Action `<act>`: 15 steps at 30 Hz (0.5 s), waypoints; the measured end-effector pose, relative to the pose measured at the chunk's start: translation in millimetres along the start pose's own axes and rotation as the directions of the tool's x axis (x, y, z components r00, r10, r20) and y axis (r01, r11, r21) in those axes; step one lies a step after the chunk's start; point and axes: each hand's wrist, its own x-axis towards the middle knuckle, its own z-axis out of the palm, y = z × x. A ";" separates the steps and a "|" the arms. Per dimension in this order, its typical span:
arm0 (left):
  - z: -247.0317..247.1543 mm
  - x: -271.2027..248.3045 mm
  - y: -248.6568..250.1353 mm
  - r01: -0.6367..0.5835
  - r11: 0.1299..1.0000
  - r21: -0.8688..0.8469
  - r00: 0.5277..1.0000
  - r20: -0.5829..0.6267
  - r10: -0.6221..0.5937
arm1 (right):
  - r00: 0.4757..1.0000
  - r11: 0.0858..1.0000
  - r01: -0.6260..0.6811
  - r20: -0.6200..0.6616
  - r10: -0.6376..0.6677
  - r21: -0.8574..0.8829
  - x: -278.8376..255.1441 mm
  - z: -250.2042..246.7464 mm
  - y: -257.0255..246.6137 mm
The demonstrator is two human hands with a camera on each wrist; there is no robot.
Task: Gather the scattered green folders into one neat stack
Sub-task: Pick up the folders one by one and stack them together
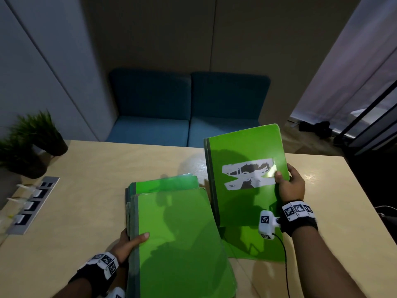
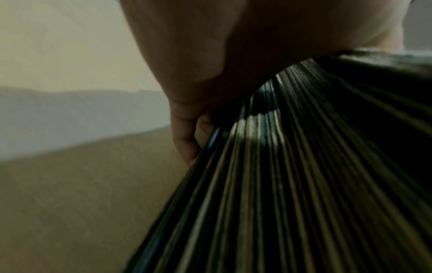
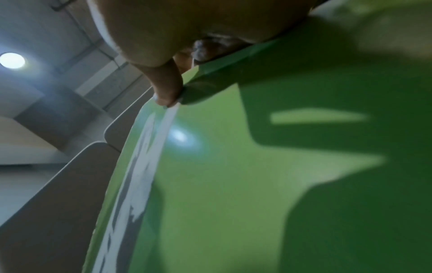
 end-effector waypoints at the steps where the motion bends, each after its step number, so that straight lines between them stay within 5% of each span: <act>1: -0.4 1.1 -1.7 -0.003 1.000 -0.004 1.000 -0.007 0.003 | 1.000 0.999 -0.011 0.004 0.011 -0.047 1.4 1.4 -1.4; 9: 1.0 6.2 -5.9 -0.013 1.000 -0.023 1.000 0.000 0.013 | 0.922 0.857 -0.322 0.073 0.380 -0.403 -5.5 -21.1 67.9; 15: 4.7 1.0 -1.3 -0.051 0.998 -0.037 0.998 0.024 0.052 | 0.839 0.633 -0.403 0.010 0.545 -0.661 -19.3 -21.5 102.5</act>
